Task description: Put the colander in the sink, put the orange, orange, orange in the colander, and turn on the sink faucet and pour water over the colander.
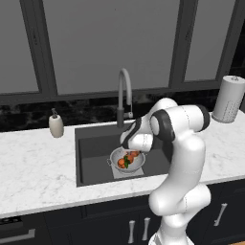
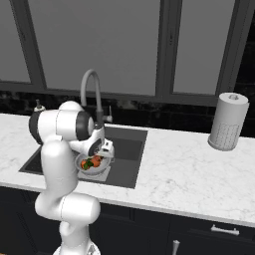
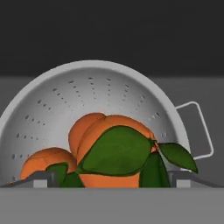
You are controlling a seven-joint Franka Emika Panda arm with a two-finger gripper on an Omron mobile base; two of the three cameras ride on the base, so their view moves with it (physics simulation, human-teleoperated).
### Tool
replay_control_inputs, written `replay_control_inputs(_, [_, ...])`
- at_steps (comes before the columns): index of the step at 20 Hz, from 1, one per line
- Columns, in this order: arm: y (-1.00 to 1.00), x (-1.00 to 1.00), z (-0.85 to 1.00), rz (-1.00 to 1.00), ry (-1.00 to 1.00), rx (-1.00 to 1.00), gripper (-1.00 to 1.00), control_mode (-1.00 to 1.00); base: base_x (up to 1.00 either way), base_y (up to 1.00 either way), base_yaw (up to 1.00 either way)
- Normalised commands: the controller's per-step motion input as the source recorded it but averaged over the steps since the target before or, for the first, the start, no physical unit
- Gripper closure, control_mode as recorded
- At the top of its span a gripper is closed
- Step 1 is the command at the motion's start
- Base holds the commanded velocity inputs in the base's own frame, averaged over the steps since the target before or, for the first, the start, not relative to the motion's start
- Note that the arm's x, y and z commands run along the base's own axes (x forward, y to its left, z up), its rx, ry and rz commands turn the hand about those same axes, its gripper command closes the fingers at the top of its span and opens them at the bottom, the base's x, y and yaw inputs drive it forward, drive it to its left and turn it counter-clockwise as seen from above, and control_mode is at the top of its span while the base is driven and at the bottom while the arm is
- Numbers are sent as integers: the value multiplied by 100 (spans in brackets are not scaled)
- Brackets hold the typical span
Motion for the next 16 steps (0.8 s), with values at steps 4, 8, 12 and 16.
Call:
replay_control_inputs(4, [5,37,-58,0,2,-2,-100,-100,0,0,0])
replay_control_inputs(8, [0,8,-29,0,-11,0,-100,-100,0,0,0])
replay_control_inputs(12, [-8,-48,59,0,-12,0,-100,-100,0,0,0])
replay_control_inputs(16, [-3,-49,74,0,-8,0,-100,-100,0,0,0])
